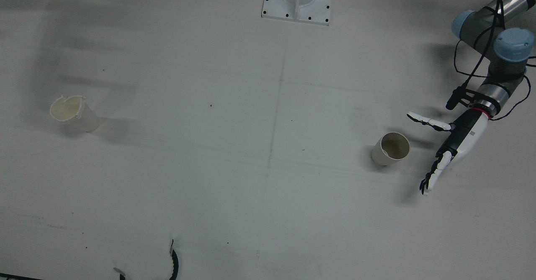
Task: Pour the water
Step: 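Close the left hand fingers around the white paper cup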
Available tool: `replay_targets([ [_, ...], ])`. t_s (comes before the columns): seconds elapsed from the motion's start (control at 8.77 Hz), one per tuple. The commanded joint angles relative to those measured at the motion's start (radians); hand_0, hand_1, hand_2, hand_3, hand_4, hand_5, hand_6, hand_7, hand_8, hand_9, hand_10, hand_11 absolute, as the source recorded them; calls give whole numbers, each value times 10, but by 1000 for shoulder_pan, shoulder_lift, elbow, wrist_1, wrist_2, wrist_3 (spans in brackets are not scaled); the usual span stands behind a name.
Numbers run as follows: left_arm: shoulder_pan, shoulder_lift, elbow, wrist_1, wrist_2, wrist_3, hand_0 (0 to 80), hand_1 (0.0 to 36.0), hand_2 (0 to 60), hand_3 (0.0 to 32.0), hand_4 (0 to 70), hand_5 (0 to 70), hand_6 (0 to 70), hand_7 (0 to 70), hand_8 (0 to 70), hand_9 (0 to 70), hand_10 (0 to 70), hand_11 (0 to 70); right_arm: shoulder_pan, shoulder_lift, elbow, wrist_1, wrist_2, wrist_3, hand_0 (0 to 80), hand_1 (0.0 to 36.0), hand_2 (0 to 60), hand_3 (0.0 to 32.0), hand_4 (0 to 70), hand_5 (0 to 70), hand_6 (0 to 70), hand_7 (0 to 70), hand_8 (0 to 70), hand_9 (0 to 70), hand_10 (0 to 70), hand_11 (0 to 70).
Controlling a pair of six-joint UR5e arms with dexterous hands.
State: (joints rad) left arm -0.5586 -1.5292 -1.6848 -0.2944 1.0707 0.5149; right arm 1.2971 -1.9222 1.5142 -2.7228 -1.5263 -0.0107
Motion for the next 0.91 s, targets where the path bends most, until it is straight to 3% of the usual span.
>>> replay_targets([
  [0.0, 19, -46, 3, 52, 0, -5, 661, 246, 0, 0, 21, 0, 0, 9, 0, 0, 6, 42, -1, 0, -3, 0, 0, 0, 569, 169, 0, 0, 382, 139, 159, 187, 67, 64, 76, 125],
  [0.23, 19, -60, 5, 66, 2, -7, 708, 257, 0, 0, 28, 9, 0, 13, 0, 0, 7, 43, -2, 3, -3, 2, 0, 1, 569, 170, 0, 0, 386, 144, 161, 190, 69, 67, 76, 125],
  [0.8, 20, -115, 14, 116, 5, -6, 708, 260, 0, 0, 30, 11, 0, 13, 0, 0, 9, 47, -2, 12, -9, 2, 0, 0, 565, 167, 0, 0, 389, 144, 165, 191, 70, 68, 80, 130],
])
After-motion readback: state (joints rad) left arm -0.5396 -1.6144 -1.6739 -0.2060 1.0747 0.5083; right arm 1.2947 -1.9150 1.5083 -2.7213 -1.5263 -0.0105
